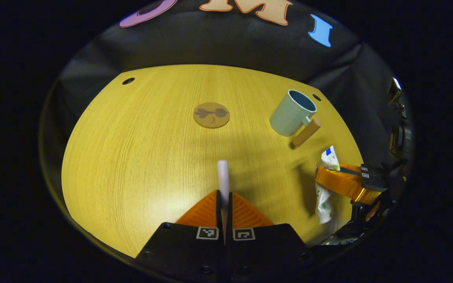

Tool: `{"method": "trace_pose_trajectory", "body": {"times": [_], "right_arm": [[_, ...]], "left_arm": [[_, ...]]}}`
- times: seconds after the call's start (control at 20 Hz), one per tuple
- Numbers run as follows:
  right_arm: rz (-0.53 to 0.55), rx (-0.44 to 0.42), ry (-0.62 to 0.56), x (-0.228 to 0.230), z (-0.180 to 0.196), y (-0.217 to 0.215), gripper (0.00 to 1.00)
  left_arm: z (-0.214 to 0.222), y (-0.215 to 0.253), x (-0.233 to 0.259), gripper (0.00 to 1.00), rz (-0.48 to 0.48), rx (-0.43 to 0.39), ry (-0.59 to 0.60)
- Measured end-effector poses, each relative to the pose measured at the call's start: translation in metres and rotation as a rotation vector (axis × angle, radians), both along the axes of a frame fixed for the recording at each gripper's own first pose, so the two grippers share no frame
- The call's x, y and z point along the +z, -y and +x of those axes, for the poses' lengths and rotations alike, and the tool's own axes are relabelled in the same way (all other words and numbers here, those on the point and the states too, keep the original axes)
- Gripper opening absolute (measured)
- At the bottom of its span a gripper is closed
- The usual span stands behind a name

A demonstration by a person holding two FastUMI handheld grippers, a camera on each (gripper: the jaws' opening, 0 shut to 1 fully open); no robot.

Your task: Put the toothbrush and toothpaste on the desktop into the cup, then pick up the cup and place it on the coaster on the desktop.

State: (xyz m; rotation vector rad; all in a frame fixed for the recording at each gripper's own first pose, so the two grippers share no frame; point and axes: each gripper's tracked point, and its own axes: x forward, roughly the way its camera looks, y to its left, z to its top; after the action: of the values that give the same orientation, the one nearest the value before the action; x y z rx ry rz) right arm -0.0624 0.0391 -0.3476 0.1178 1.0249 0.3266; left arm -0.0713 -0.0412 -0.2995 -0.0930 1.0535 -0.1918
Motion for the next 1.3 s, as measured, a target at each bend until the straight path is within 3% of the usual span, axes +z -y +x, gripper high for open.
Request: {"method": "trace_pose_trajectory", "body": {"times": [0.4, 0.75, 1.0, 1.3], "right_arm": [[0.142, -0.095, 0.157, 0.057, 0.090, -0.002, 0.14], [0.174, -0.157, 0.342, 0.087, 0.186, 0.006, 0.14], [0.162, -0.207, 0.411, 0.076, 0.235, 0.009, 0.14], [0.130, -0.209, 0.390, 0.041, 0.245, 0.016, 0.14]], "left_arm": [[0.012, 0.006, 0.042, 0.00, -0.045, 0.018, 0.100], [0.013, 0.001, 0.062, 0.00, -0.041, 0.062, 0.136], [0.007, -0.005, 0.076, 0.00, -0.031, 0.107, 0.150], [0.005, -0.014, 0.088, 0.00, -0.008, 0.147, 0.183]]}}
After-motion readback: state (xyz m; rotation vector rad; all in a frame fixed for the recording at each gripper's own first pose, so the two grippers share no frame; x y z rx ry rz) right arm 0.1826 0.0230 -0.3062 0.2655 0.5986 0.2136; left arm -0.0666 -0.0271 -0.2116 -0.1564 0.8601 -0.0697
